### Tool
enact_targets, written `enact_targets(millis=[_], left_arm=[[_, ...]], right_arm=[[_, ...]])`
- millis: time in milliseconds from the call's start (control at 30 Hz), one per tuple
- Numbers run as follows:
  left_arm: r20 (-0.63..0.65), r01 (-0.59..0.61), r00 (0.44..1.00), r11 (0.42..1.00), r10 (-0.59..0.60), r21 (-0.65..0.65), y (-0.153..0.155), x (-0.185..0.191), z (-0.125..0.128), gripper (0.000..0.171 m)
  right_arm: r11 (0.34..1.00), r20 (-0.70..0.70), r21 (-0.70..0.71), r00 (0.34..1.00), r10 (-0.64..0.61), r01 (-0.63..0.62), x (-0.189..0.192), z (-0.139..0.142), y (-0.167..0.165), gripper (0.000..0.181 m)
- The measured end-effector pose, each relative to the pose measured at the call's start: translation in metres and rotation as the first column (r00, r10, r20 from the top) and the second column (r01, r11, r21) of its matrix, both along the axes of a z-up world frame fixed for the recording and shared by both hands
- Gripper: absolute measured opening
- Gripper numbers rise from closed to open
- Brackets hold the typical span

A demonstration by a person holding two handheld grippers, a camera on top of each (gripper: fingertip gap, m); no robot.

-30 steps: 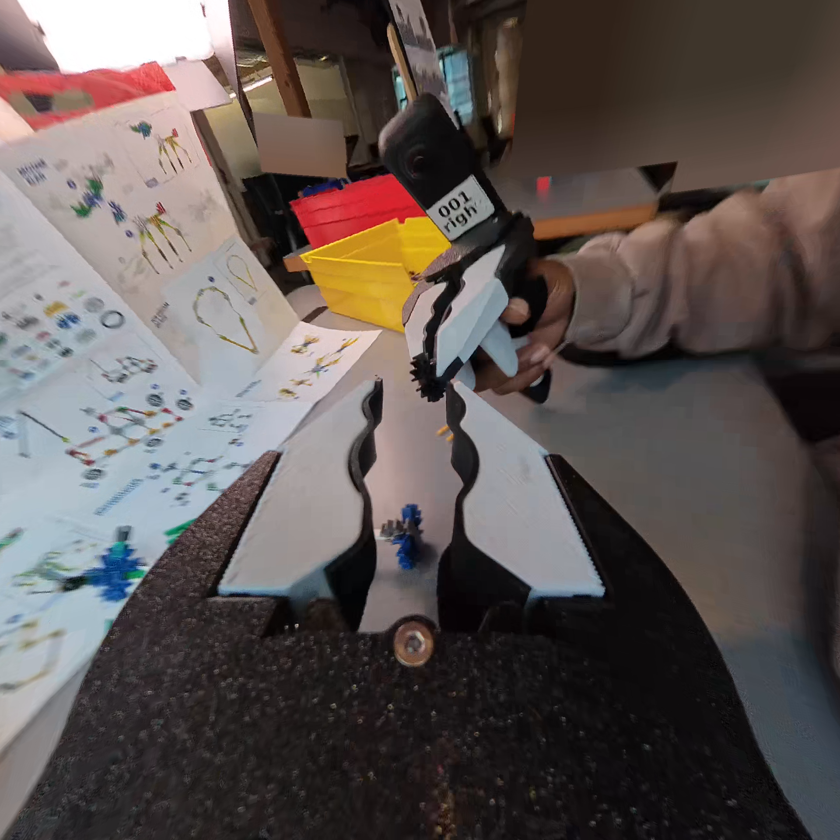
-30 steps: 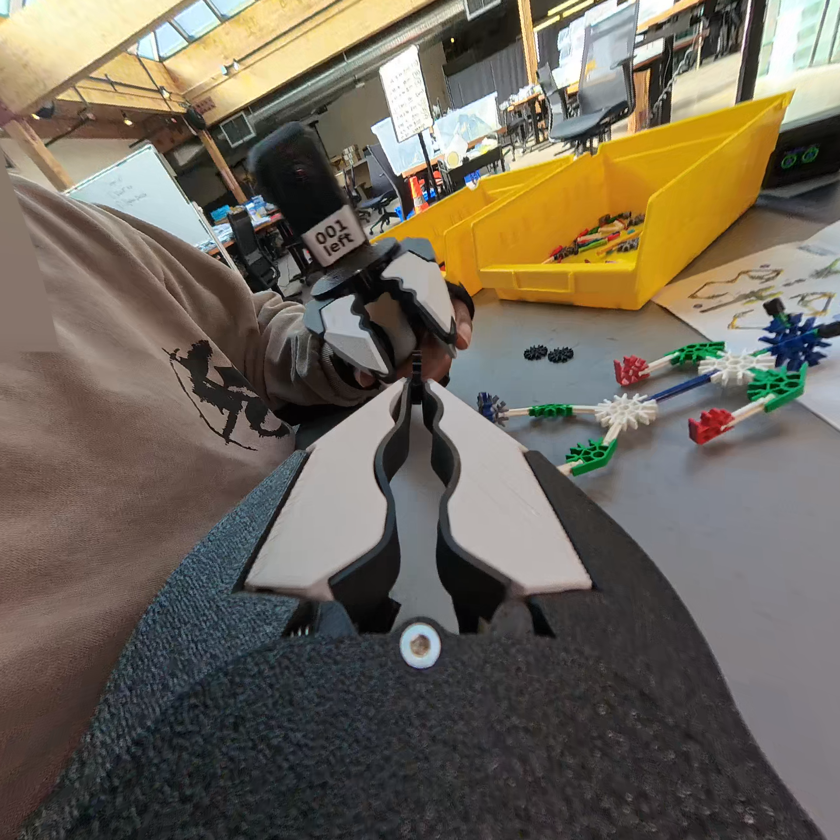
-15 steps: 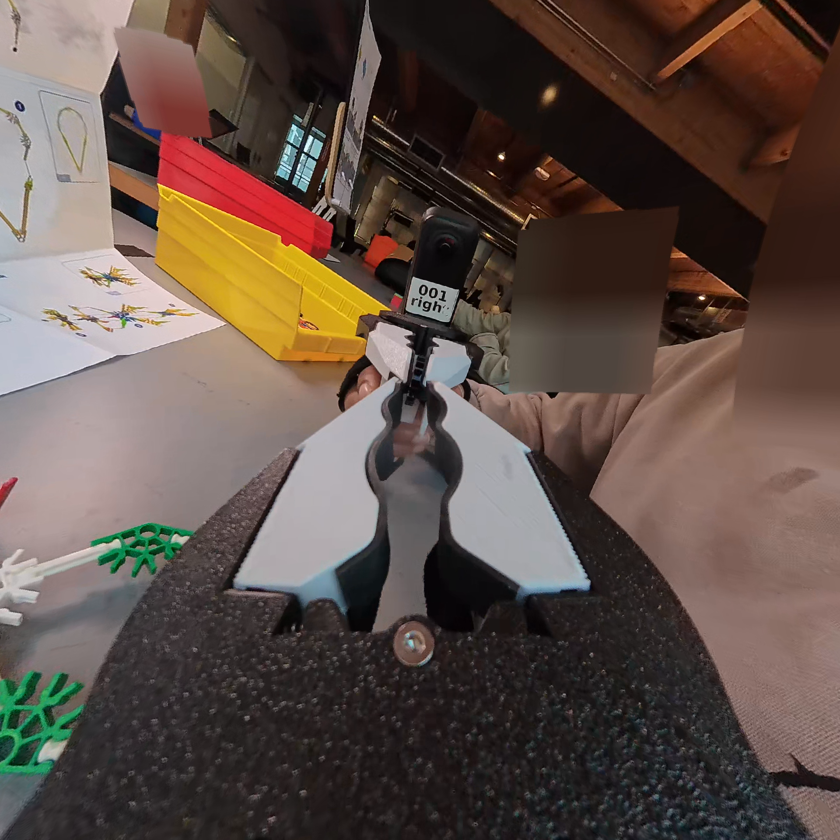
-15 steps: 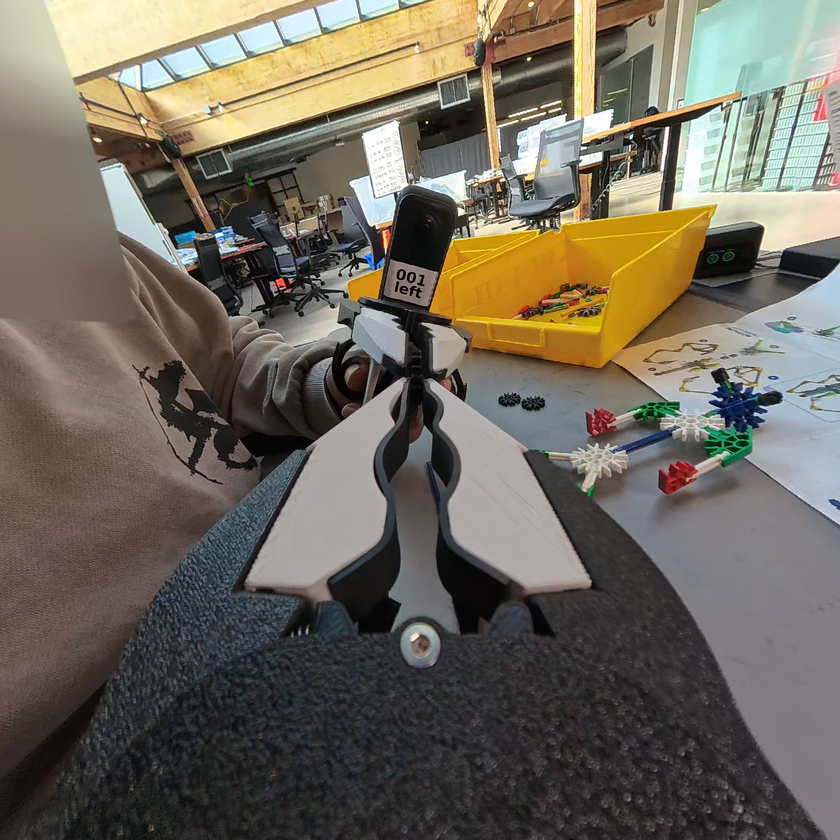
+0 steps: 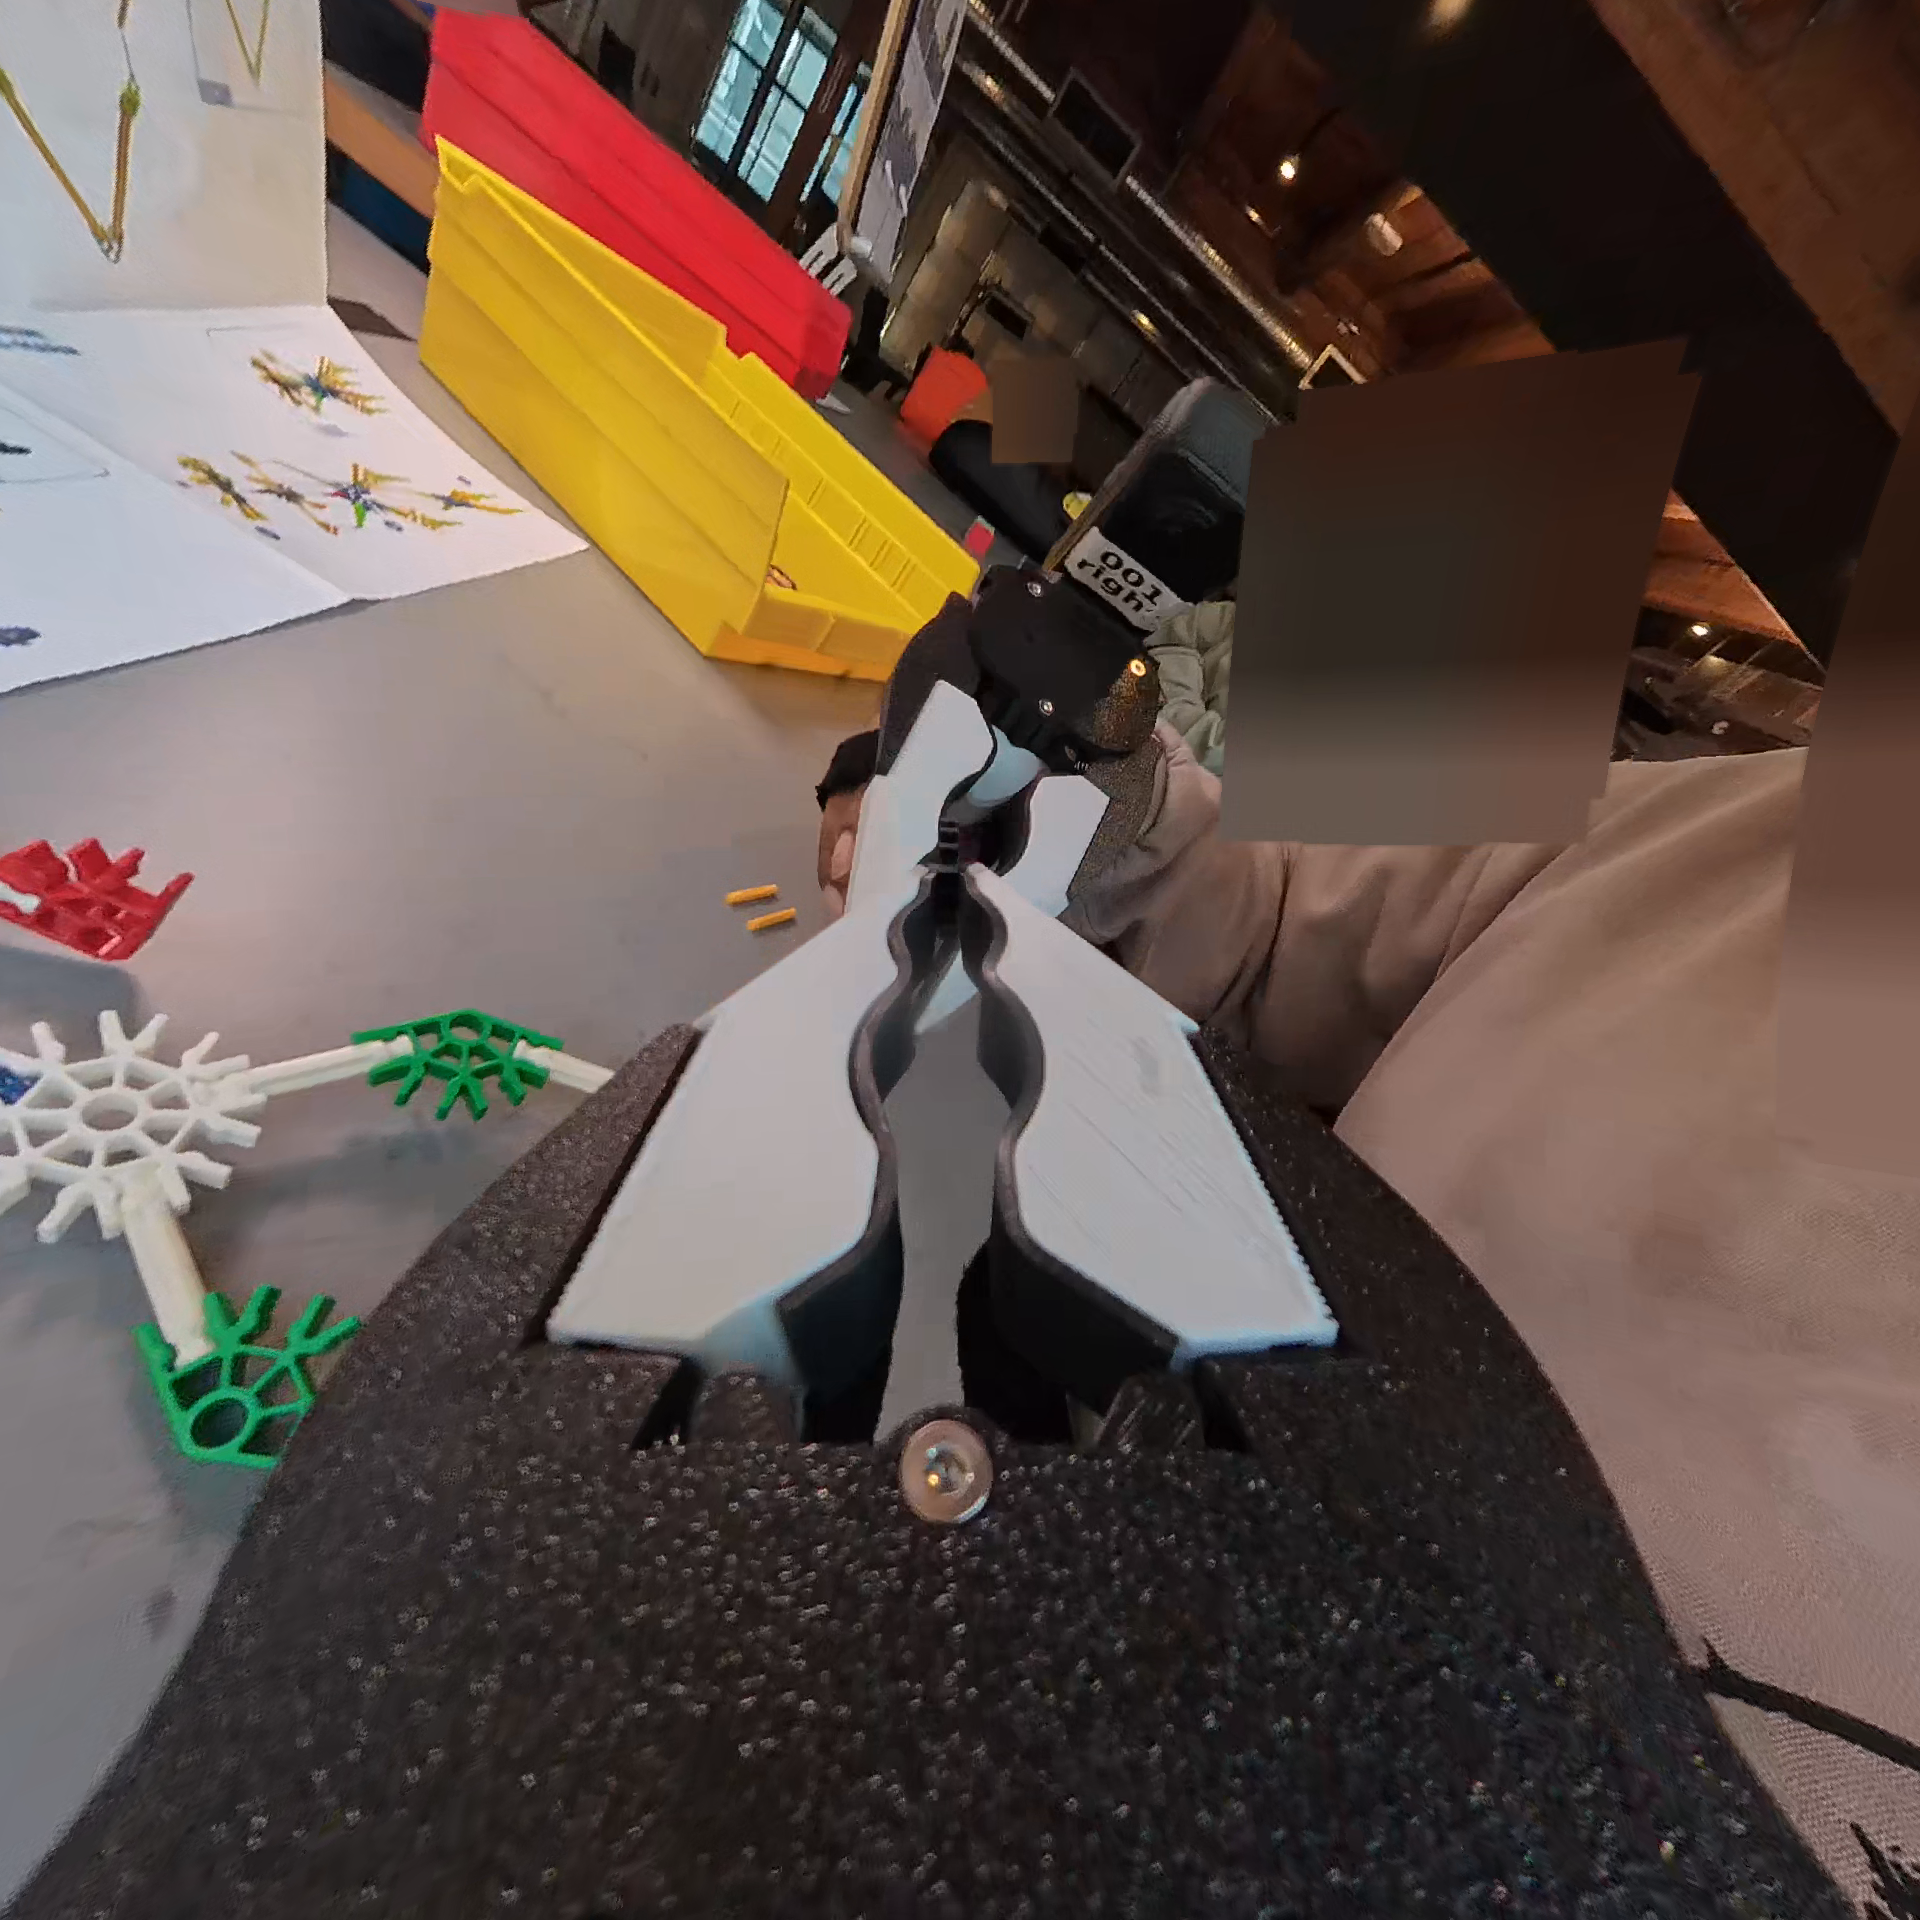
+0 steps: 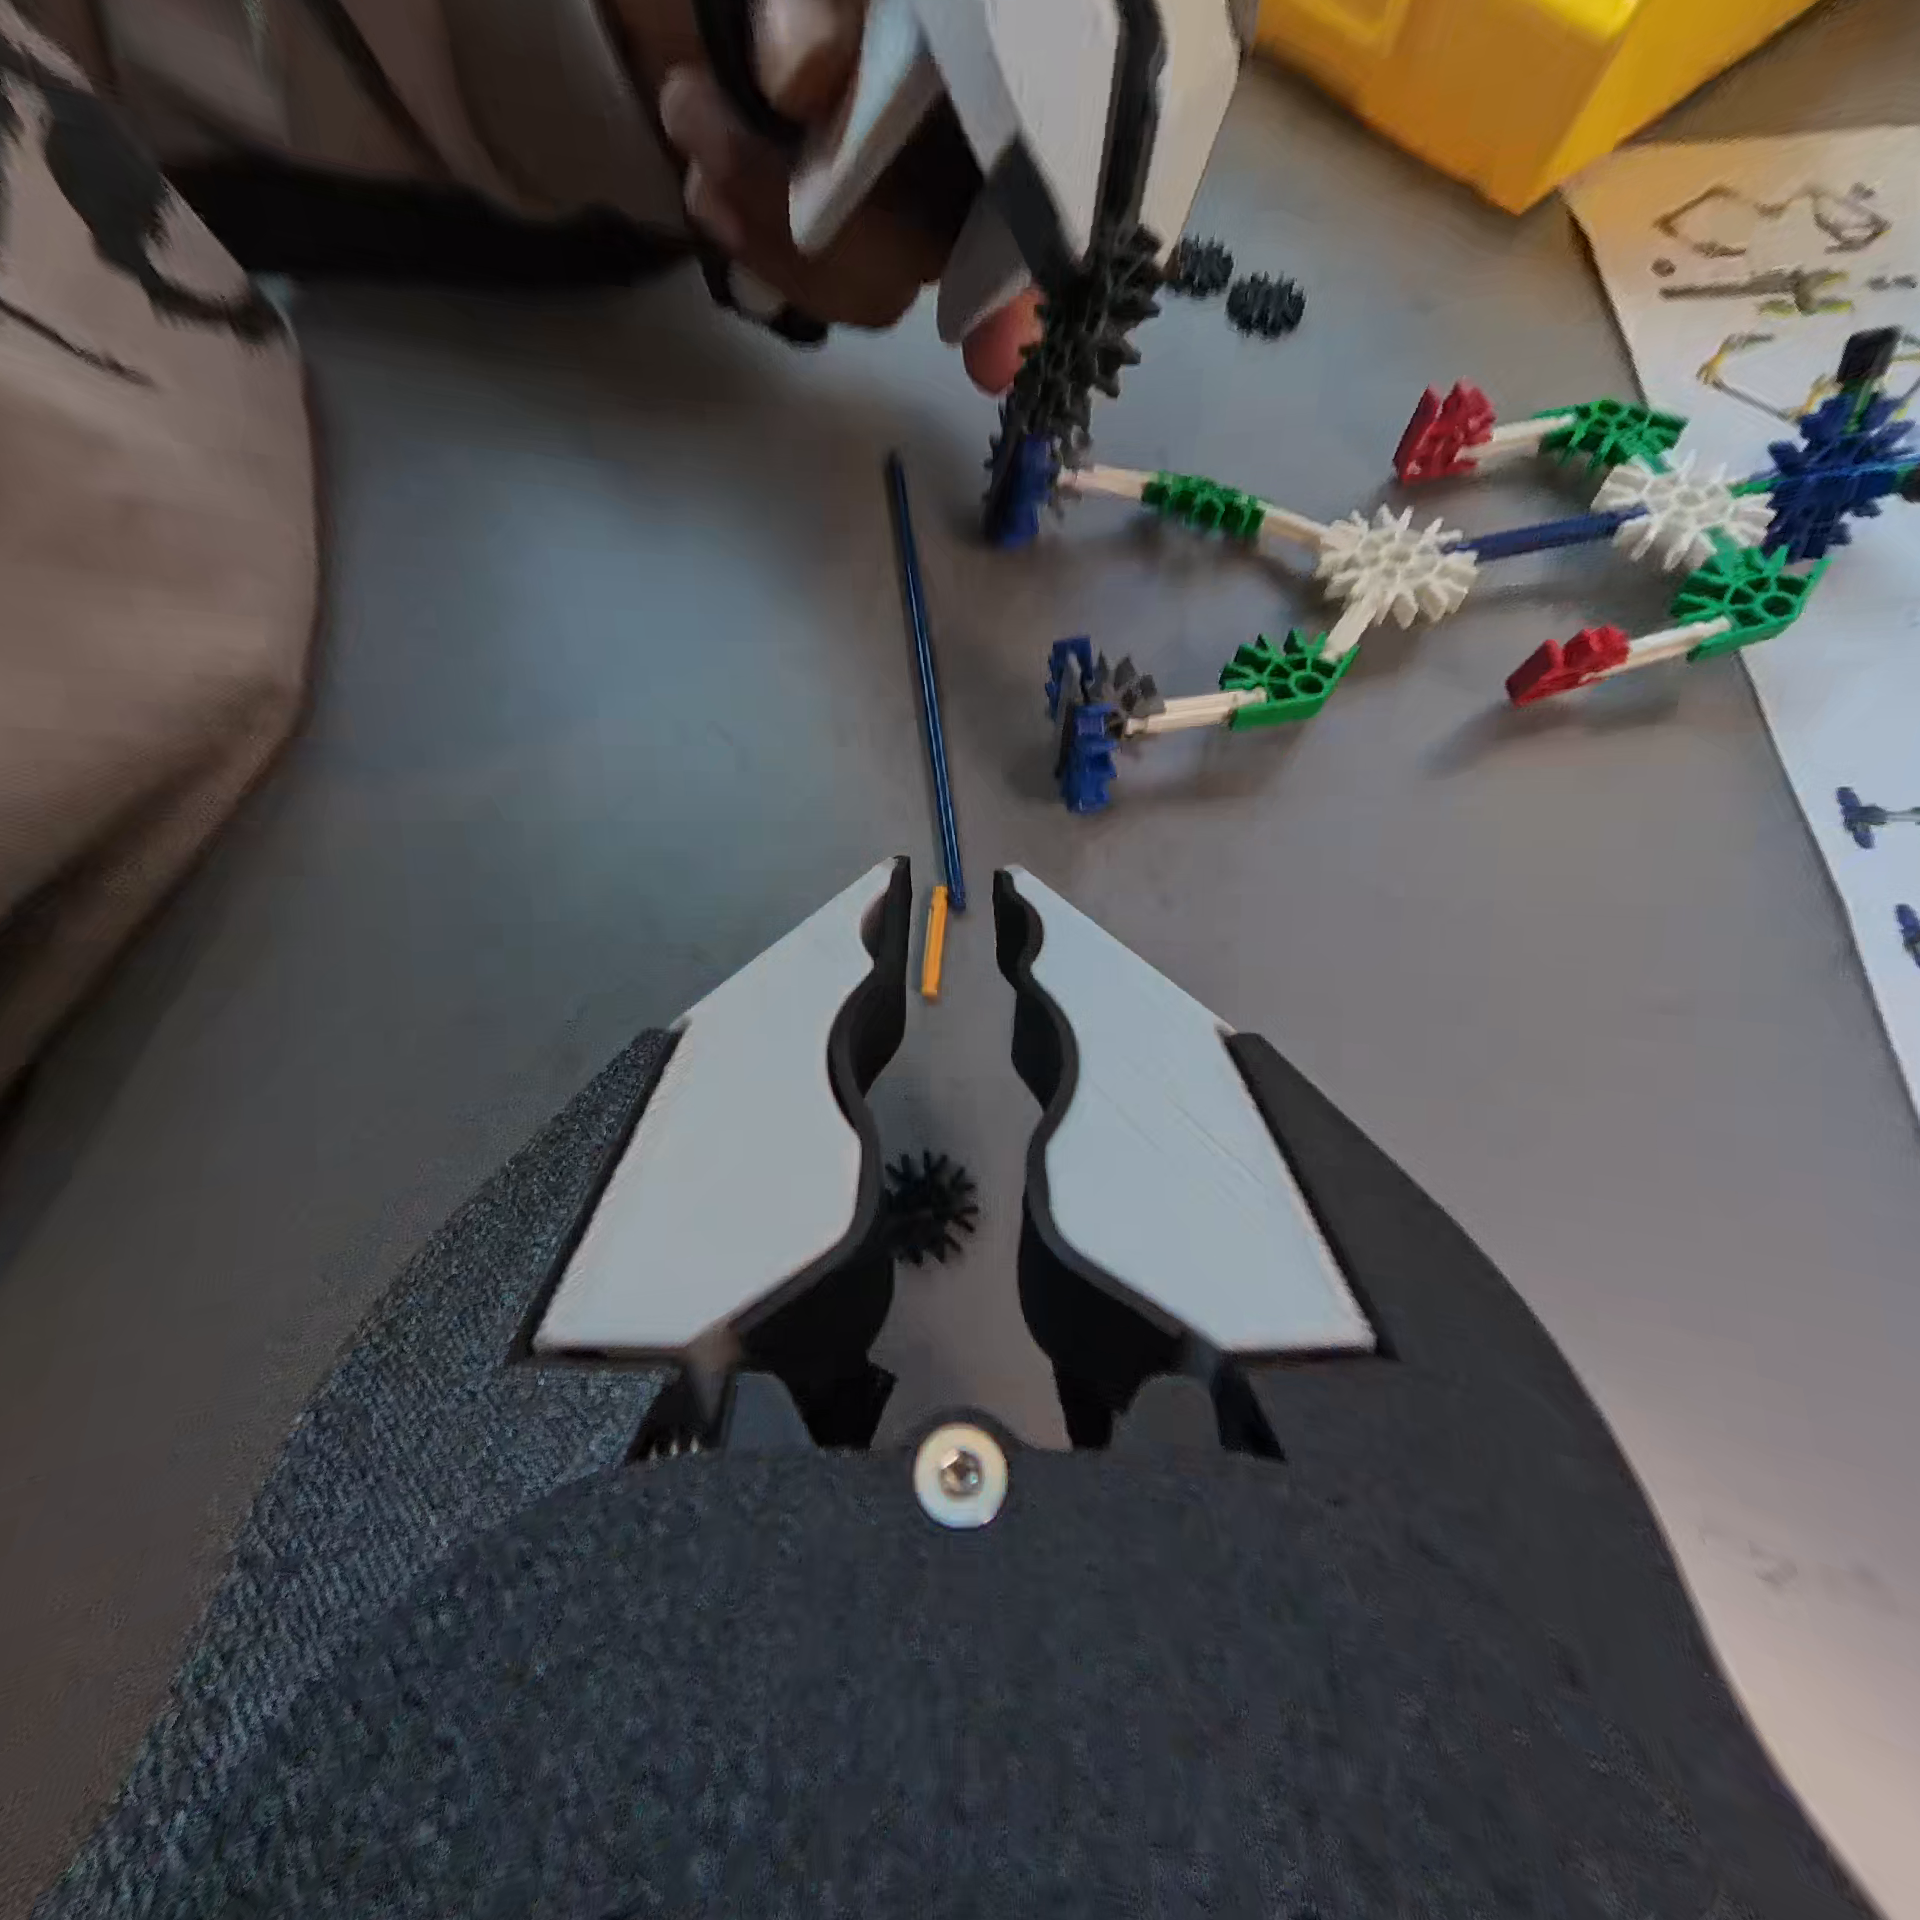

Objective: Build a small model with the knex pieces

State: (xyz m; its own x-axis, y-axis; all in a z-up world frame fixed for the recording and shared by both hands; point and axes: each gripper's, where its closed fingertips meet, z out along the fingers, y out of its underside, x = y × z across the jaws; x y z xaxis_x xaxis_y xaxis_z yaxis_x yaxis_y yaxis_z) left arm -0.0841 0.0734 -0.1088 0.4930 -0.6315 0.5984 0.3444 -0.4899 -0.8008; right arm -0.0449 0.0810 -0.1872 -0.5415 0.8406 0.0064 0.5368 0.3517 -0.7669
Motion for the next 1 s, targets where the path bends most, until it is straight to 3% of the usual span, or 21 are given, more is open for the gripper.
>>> enact_targets(millis=[67,133,233,433,533,600,667,800,1000], left_arm=[[-0.005,0.021,1.000,0.999,-0.021,-0.050,0.000,0.003,-0.008,0.002],[-0.011,0.033,0.999,0.997,-0.034,-0.076,0.000,0.006,-0.013,0.002],[0.005,0.064,0.998,0.995,-0.064,-0.076,-0.003,0.011,-0.013,0.002],[0.100,0.165,0.983,0.983,-0.157,-0.075,-0.013,0.022,-0.007,0.002],[0.255,0.273,0.933,0.961,-0.253,-0.046,-0.025,0.030,0.009,0.001],[0.345,0.322,0.892,0.946,-0.291,-0.033,-0.029,0.034,0.018,0.001],[0.407,0.366,0.855,0.930,-0.322,-0.034,-0.032,0.039,0.021,0.001],[0.495,0.435,0.790,0.900,-0.362,-0.036,-0.037,0.050,0.026,0.002],[0.495,0.445,0.789,0.894,-0.365,-0.049,-0.039,0.053,0.024,0.001]], right_arm=[[0.993,0.056,0.121,0.998,-0.006,-0.001,0.001,-0.019,0.003,0.013],[0.988,0.102,0.157,0.995,-0.004,-0.012,0.000,-0.031,-0.001,0.012],[0.983,0.138,0.180,0.990,-0.001,-0.024,-0.002,-0.034,-0.004,0.002],[0.982,0.096,0.178,0.994,0.054,-0.070,0.001,-0.030,-0.005,0.001],[0.996,-0.155,-0.047,0.985,0.070,-0.078,-0.001,0.027,-0.005,0.001],[0.979,-0.353,-0.166,0.934,0.053,-0.119,0.002,0.076,-0.002,0.001],[0.958,-0.455,-0.234,0.889,0.045,-0.168,0.007,0.102,-0.005,0.001],[0.928,-0.461,-0.267,0.880,0.114,-0.260,0.010,0.099,-0.027,0.001],[0.907,-0.477,-0.283,0.866,0.149,-0.312,0.015,0.104,-0.037,0.001]])
